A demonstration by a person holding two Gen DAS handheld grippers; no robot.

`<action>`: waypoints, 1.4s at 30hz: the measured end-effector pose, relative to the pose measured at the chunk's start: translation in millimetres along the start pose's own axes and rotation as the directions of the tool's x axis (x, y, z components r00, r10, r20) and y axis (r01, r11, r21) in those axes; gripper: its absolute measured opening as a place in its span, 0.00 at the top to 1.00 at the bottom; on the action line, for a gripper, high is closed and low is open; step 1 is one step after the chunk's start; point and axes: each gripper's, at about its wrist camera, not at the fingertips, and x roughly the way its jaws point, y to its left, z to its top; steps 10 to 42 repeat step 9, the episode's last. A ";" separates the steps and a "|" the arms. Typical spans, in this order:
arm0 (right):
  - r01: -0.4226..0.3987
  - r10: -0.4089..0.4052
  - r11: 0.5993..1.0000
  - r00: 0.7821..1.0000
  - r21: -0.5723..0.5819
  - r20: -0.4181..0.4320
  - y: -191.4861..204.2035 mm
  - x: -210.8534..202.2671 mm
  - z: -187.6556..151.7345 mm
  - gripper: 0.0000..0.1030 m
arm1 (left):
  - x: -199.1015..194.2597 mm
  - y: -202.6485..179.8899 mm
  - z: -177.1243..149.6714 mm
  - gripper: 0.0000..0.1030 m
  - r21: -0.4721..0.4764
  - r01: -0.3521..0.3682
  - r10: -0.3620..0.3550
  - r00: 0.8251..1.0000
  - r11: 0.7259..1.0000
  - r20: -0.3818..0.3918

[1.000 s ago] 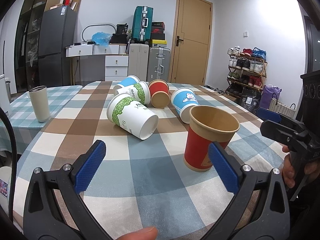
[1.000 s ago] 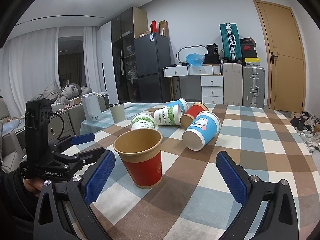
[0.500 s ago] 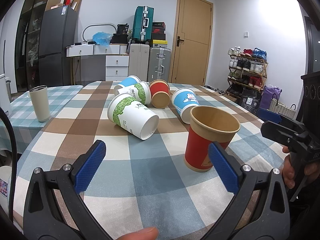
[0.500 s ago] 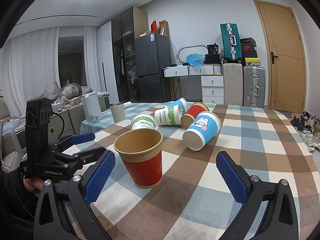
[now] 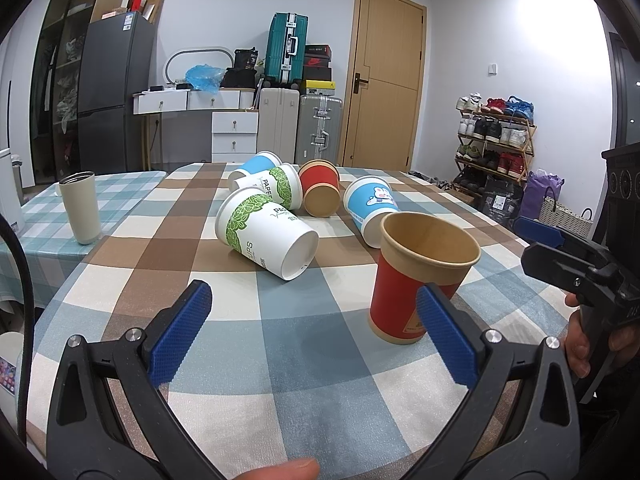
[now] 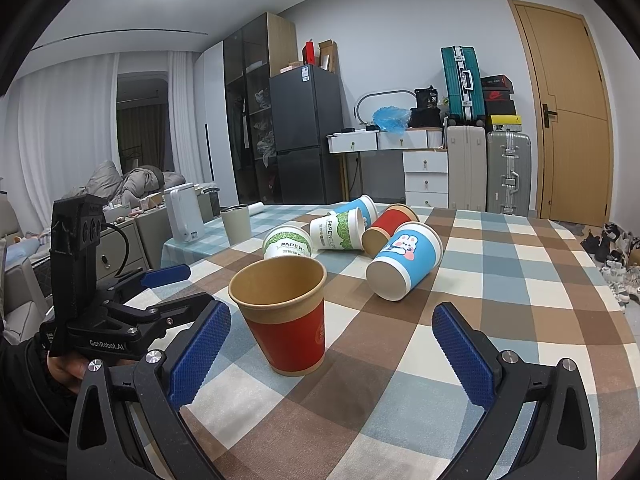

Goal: Flip cup upright

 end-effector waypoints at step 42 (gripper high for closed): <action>-0.001 0.001 1.000 1.000 0.000 -0.001 0.1 0.1 0.1 0.00 | 0.0 0.1 0.0 0.01 0.000 -0.001 0.001 1.000 1.000 0.000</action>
